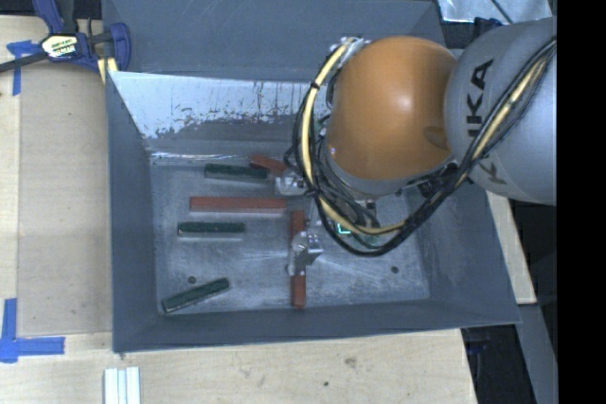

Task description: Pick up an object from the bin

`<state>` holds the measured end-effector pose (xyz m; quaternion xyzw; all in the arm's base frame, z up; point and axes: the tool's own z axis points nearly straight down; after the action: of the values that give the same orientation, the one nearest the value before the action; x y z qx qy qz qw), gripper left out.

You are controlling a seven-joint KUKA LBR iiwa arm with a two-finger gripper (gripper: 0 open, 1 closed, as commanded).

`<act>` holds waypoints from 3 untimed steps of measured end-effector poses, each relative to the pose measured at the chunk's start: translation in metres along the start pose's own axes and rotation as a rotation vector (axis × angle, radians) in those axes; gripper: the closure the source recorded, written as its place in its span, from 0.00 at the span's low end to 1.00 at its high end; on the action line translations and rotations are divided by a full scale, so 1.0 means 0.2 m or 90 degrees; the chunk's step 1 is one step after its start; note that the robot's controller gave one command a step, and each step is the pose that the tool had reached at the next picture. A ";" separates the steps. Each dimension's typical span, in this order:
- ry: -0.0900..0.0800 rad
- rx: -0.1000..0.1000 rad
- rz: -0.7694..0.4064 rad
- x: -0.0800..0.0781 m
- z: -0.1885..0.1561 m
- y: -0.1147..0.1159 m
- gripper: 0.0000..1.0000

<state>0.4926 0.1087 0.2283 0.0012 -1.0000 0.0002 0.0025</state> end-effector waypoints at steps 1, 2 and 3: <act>-0.005 -0.001 0.001 -0.01 -0.02 0.00 0.00; -0.009 -0.001 -0.029 -0.10 0.26 0.02 0.00; -0.019 -0.004 -0.025 -0.19 0.76 0.05 1.00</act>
Offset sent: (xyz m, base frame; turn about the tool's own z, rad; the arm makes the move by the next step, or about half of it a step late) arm 0.0471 0.0118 -0.1583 -0.1274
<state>0.5302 0.1181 0.0766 0.0209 -0.9997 -0.0027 -0.0127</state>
